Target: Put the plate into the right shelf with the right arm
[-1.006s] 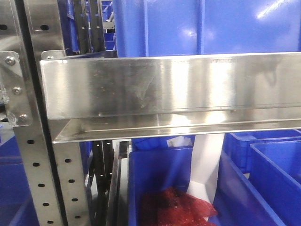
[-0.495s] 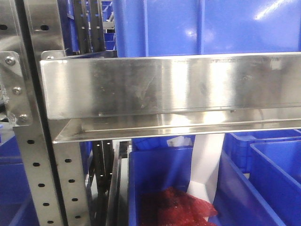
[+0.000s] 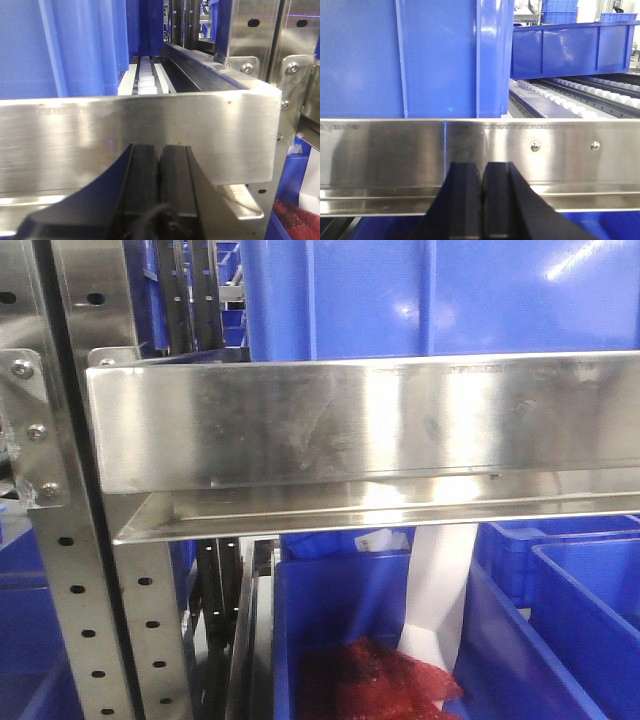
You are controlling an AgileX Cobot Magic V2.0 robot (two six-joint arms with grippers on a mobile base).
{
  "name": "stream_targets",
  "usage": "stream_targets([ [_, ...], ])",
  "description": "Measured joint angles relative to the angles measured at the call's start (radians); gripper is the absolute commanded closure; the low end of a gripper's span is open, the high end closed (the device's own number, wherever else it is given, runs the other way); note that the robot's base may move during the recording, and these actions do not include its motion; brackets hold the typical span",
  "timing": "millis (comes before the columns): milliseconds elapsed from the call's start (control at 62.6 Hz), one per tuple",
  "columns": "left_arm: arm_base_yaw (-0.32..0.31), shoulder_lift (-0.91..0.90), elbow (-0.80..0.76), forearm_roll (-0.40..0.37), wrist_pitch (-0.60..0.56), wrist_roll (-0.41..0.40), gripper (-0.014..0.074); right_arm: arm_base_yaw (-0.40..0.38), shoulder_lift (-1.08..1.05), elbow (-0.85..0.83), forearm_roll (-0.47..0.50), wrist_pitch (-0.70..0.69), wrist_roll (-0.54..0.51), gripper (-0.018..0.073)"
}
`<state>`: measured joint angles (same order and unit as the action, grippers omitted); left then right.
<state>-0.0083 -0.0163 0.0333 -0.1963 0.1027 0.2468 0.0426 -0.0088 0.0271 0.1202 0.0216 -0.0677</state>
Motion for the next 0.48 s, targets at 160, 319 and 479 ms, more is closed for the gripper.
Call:
stream_targets([
  [160, 0.000, 0.000, 0.000, 0.000, 0.000, 0.000, 0.0643, 0.000, 0.000, 0.000, 0.002, 0.000, 0.000, 0.0508],
  [319, 0.000, 0.000, 0.000, 0.000, 0.000, 0.000, 0.0643, 0.000, 0.000, 0.000, 0.004, 0.000, -0.001, 0.0508],
  [479, 0.000, 0.000, 0.000, 0.000, 0.000, 0.000, 0.0643, 0.000, 0.000, 0.000, 0.004, 0.000, -0.001, 0.0508],
])
